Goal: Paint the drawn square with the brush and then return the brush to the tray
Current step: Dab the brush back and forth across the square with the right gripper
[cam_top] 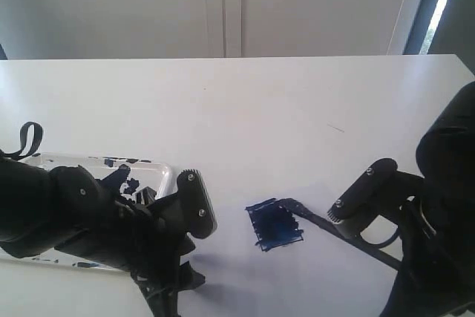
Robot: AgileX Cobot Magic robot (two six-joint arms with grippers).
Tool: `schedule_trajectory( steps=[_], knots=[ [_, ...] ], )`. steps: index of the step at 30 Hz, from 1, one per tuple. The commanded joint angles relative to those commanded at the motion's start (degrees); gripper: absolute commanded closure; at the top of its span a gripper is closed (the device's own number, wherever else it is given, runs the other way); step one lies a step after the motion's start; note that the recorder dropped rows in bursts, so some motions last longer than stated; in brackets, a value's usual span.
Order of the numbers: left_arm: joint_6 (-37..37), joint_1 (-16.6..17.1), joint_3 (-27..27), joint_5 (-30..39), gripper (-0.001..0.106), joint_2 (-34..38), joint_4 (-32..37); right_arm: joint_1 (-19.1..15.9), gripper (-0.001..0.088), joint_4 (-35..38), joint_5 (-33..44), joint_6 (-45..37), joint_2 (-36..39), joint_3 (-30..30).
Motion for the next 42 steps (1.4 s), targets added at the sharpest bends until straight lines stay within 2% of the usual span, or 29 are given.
schedule_trajectory(
  steps=[4,9,15,21,29,42],
  knots=[
    [-0.1,0.0,0.0,-0.3,0.052,-0.9,0.0,0.0,0.0868,0.4,-4.5,0.2,-1.6,-0.1],
    [-0.1,0.0,0.0,-0.3,0.052,-0.9,0.0,0.0,0.0868,0.4,-4.8,0.3,-3.8,-0.5],
    [-0.4,0.0,0.0,-0.3,0.052,-0.9,-0.1,0.0,0.0868,2.7,0.4,0.7,-4.5,-0.4],
    [-0.4,0.0,0.0,-0.3,0.052,-0.9,-0.1,0.0,0.0868,2.9,0.1,0.5,-4.5,-0.4],
    [-0.4,0.0,0.0,-0.3,0.052,-0.9,-0.1,0.0,0.0868,4.4,-1.0,-1.9,-0.1,-0.4],
    [-0.7,0.0,0.0,-0.3,0.052,-0.9,-0.1,0.0,0.0868,3.8,-1.6,-1.9,0.2,-0.4]
  ],
)
